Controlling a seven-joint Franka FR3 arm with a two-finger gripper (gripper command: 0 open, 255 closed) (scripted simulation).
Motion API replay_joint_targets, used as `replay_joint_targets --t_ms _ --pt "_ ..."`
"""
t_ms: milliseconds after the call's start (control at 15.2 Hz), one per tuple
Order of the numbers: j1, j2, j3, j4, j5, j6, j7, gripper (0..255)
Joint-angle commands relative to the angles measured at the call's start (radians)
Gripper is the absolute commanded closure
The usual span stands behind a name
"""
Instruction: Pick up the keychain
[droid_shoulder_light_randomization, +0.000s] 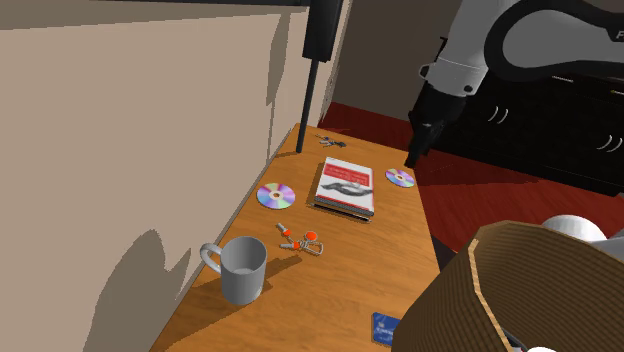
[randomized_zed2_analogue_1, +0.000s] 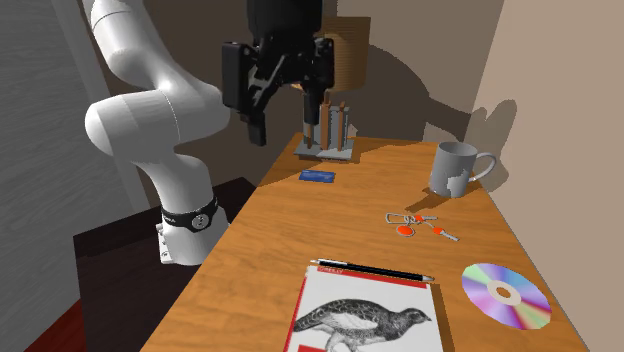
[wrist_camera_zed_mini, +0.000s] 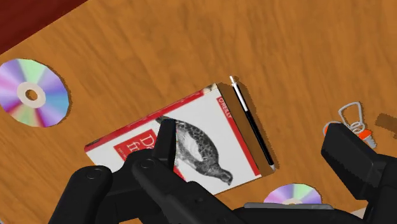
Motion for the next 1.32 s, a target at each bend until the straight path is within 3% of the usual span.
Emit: replay_joint_targets --t_ms 0,660,1254 --pt "0.013 0.055 0.032 -0.004 0.017 0.064 0.024 0" --pt "0.064 0.33 0.192 0.037 0.054 0.318 0.156 0" --pt "0.091 0.647 0.319 0.178 -0.037 0.496 0.318 0"
